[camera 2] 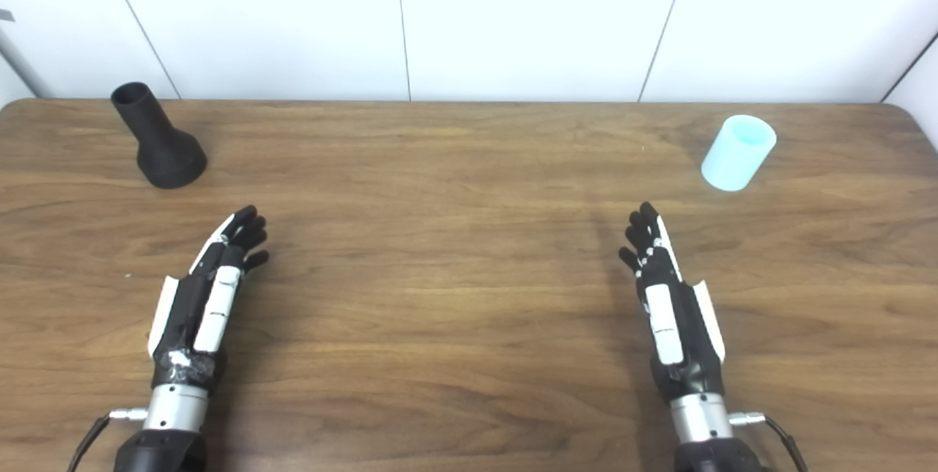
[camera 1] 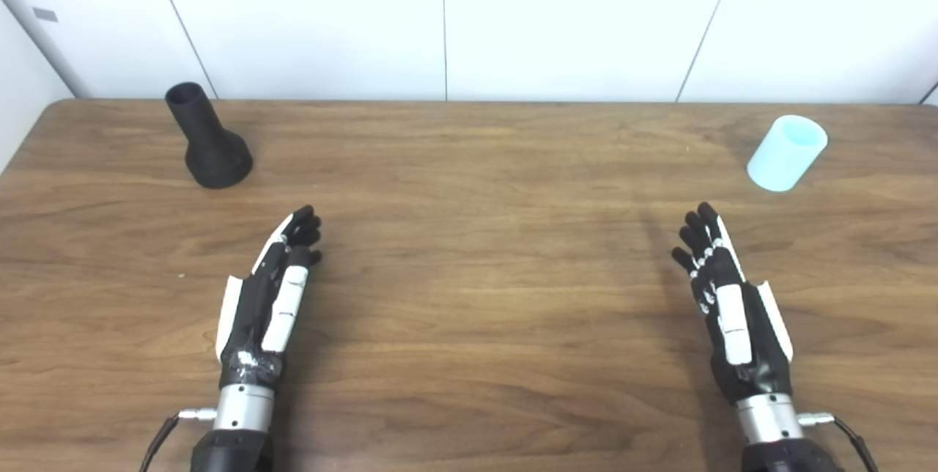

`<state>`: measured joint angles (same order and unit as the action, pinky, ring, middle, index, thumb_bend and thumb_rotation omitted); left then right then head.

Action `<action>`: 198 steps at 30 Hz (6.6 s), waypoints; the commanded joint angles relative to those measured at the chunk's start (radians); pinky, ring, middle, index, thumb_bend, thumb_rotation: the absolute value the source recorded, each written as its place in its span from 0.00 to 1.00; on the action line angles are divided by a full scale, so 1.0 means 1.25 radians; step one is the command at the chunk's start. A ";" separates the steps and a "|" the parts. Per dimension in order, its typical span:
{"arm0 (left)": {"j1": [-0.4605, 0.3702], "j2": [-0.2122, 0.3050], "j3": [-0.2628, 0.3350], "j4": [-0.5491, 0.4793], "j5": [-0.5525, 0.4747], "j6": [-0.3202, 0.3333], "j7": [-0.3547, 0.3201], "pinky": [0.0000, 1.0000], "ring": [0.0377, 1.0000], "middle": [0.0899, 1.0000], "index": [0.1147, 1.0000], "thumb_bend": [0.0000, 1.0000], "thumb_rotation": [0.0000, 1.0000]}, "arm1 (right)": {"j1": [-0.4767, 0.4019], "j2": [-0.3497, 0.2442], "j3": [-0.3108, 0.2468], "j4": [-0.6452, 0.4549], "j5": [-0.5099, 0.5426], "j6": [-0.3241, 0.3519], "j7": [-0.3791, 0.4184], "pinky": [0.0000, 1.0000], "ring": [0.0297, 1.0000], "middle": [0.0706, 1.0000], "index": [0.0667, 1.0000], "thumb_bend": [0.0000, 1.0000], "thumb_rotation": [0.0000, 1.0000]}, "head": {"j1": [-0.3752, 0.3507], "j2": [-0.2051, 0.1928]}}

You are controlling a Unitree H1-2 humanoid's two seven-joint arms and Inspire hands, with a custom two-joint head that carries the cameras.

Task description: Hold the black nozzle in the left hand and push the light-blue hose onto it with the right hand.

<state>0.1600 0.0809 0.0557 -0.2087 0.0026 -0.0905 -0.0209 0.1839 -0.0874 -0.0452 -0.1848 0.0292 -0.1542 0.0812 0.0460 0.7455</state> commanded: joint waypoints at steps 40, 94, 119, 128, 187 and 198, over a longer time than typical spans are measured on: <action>0.044 -0.040 -0.063 0.036 0.054 -0.076 0.009 1.00 1.00 1.00 0.99 0.54 0.87 | 0.038 -0.035 -0.018 0.106 0.048 -0.105 0.024 0.94 0.96 0.98 1.00 0.63 1.00 | 0.237 -0.206; -0.274 0.153 0.137 0.108 0.425 0.198 0.280 0.90 0.95 0.94 0.90 0.90 0.31 | 0.027 -0.044 -0.006 0.161 0.086 -0.129 0.064 0.91 0.94 0.94 0.99 0.71 1.00 | 0.232 -0.222; -0.491 0.307 -0.016 0.436 0.487 0.321 0.187 0.98 0.94 0.89 0.83 0.98 0.53 | 0.032 -0.036 -0.006 0.140 0.055 -0.106 0.052 0.88 0.94 0.92 1.00 0.75 1.00 | 0.230 -0.203; -0.534 0.338 -0.076 0.497 0.494 0.340 0.147 1.00 0.98 0.93 0.85 1.00 0.56 | 0.030 -0.033 0.000 0.150 0.041 -0.140 0.052 0.86 0.90 0.95 1.00 0.74 1.00 | 0.226 -0.194; -0.647 0.319 -0.163 0.696 0.424 0.288 0.139 1.00 0.97 0.90 0.80 0.99 0.46 | 0.061 0.002 0.007 0.110 -0.057 -0.140 -0.009 0.85 0.85 0.87 1.00 0.69 1.00 | 0.175 -0.156; -0.663 0.315 -0.174 0.693 0.426 0.291 0.139 1.00 0.96 0.90 0.81 1.00 0.45 | 0.059 0.005 0.009 0.109 -0.065 -0.140 -0.012 0.84 0.87 0.84 1.00 0.67 1.00 | 0.172 -0.156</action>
<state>-0.6133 0.4712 -0.1561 0.6716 0.5313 0.2866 0.1504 0.1905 -0.1286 -0.0656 -0.1344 -0.0594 -0.3246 0.0798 0.2623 0.5492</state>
